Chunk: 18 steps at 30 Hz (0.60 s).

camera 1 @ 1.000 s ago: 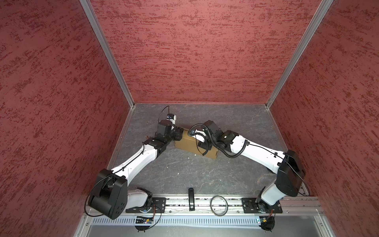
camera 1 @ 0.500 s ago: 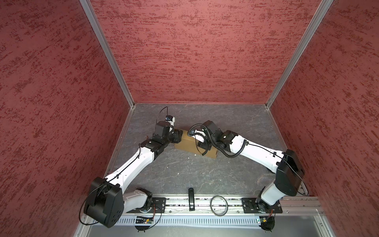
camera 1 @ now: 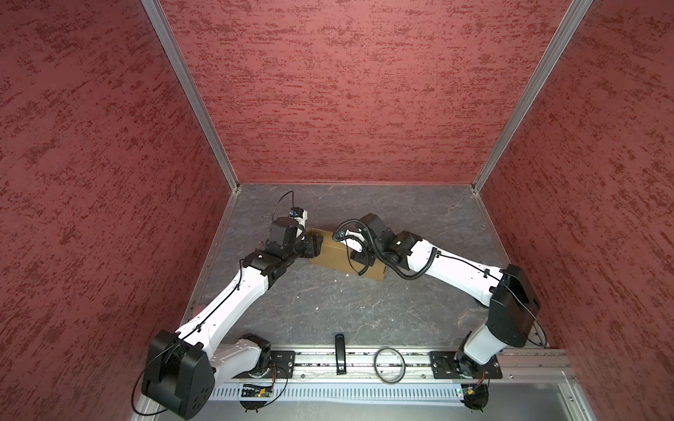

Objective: Assemble paper box
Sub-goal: Fold and tuck the lid into the gap.

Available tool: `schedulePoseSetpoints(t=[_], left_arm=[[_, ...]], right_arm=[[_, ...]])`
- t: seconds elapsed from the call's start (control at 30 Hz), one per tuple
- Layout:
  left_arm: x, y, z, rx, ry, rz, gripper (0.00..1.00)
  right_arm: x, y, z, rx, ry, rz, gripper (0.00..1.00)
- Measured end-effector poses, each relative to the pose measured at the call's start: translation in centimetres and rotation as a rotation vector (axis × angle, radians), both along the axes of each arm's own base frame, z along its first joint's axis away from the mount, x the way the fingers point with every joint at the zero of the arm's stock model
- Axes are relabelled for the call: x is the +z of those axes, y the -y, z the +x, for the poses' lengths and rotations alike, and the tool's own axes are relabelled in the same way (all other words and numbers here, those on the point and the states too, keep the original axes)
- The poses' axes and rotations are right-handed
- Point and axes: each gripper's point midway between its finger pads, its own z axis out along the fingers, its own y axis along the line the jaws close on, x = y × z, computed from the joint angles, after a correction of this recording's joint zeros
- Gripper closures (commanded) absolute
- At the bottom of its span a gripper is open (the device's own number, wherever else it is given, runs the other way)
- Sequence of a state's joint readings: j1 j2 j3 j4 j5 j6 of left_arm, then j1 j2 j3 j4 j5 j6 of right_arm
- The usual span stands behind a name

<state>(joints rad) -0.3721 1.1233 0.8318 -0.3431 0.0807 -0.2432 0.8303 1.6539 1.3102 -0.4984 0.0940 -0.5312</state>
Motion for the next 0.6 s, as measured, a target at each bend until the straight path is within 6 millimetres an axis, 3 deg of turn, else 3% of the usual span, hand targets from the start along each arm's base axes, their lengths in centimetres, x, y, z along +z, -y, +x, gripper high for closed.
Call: schedulePoseSetpoints(t=[0.27, 0.43, 0.6], left_arm=[[2.5, -1.9, -0.9, 0.076, -0.002, -0.140, 0.06], [2.1, -4.4, 0.9, 0.169, -0.074, -0.229, 0.01], [1.0, -4.8, 3.5, 0.177, -0.145, -0.287, 0.01]], right_arm=[[0.0, 0.0, 0.0, 0.000, 0.000, 0.000, 0.38], [0.0, 0.0, 0.0, 0.000, 0.000, 0.000, 0.38], [0.0, 0.0, 0.0, -0.001, 0.000, 0.000, 0.38]])
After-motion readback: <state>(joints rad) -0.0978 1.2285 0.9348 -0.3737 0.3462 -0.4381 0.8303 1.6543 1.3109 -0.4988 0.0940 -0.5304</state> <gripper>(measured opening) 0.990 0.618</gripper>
